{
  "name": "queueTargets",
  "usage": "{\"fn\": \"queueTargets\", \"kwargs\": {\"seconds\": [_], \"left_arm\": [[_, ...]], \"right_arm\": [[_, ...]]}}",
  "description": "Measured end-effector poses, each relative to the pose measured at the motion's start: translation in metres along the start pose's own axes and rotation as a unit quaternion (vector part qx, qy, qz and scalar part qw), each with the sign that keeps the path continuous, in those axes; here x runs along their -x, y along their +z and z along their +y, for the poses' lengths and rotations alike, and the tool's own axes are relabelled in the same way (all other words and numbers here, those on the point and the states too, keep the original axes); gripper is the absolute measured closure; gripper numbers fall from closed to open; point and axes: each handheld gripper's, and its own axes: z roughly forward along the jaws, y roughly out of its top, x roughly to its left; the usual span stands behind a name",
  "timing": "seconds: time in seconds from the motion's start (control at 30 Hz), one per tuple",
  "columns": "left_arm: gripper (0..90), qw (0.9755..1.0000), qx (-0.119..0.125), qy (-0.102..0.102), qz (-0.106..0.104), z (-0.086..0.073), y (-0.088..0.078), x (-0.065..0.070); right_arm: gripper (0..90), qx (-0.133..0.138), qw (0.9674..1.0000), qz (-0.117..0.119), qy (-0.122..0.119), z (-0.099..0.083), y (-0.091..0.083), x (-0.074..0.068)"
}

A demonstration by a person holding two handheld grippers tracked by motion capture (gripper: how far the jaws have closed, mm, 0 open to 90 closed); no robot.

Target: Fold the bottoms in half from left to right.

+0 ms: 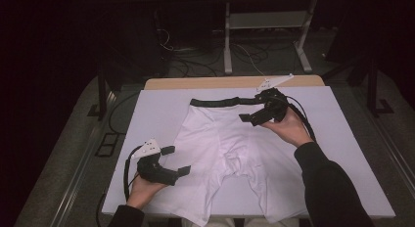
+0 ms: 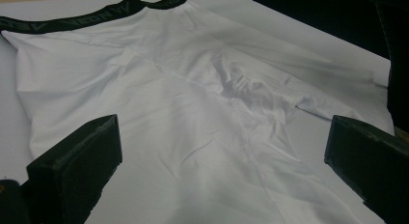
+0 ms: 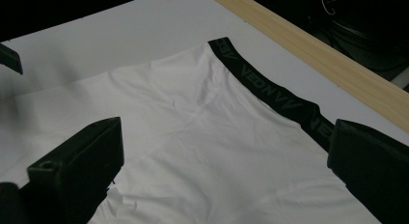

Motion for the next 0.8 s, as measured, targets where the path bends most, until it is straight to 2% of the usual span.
{"fn": "queueTargets", "kwargs": {"seconds": [0.4, 0.8], "left_arm": [[0.0, 1.0000, 0.000, 0.000, -0.001, 0.000, 0.000, 0.000], [0.0, 1.0000, 0.001, 0.001, -0.002, 0.000, 0.000, 0.000]], "right_arm": [[0.0, -0.007, 1.0000, -0.003, -0.002, 0.011, 0.018, 0.001], [0.0, -0.010, 0.9999, 0.007, -0.004, 0.021, 0.039, 0.000]]}}
